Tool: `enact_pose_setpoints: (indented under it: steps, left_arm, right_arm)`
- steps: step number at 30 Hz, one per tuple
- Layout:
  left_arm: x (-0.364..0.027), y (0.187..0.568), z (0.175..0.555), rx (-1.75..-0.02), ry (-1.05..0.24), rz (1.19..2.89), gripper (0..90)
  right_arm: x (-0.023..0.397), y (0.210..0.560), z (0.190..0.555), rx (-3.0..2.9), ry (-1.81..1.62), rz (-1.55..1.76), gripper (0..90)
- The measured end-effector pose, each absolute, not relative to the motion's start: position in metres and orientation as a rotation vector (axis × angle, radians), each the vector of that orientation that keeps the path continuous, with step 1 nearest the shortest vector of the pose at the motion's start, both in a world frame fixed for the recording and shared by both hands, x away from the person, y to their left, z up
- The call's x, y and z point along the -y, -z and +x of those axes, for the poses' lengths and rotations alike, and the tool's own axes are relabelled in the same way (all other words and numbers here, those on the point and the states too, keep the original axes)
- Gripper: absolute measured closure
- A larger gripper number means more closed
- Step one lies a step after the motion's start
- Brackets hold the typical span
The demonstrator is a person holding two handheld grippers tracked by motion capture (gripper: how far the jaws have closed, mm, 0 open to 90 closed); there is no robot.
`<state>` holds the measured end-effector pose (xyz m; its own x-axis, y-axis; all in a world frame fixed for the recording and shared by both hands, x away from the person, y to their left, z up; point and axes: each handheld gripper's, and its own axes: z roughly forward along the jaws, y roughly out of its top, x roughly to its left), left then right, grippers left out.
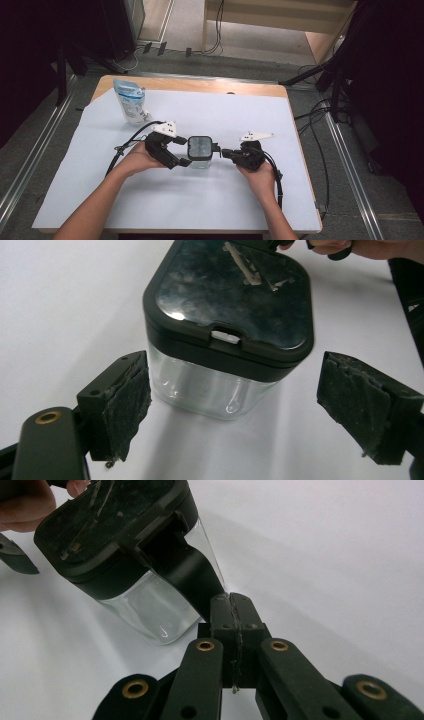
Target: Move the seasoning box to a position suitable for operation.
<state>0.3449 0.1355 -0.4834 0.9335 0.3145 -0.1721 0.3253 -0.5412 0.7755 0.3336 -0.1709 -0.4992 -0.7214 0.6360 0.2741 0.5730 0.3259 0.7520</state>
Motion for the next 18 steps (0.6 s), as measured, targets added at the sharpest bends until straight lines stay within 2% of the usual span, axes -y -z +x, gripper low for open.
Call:
enact_pose_setpoints:
  steps: [6, 18]
  left_arm:
    - [-0.131, 0.487, 0.354, -0.405, 0.067, 2.157, 14.8]
    - [-0.124, 0.494, 0.357, -0.404, 0.055, 2.148, 14.6]
  right_arm:
    - [0.169, 0.500, 0.336, -2.498, -1.365, 1.151, 90.0]
    - [0.169, 0.500, 0.336, -2.498, -1.360, 1.158, 90.0]
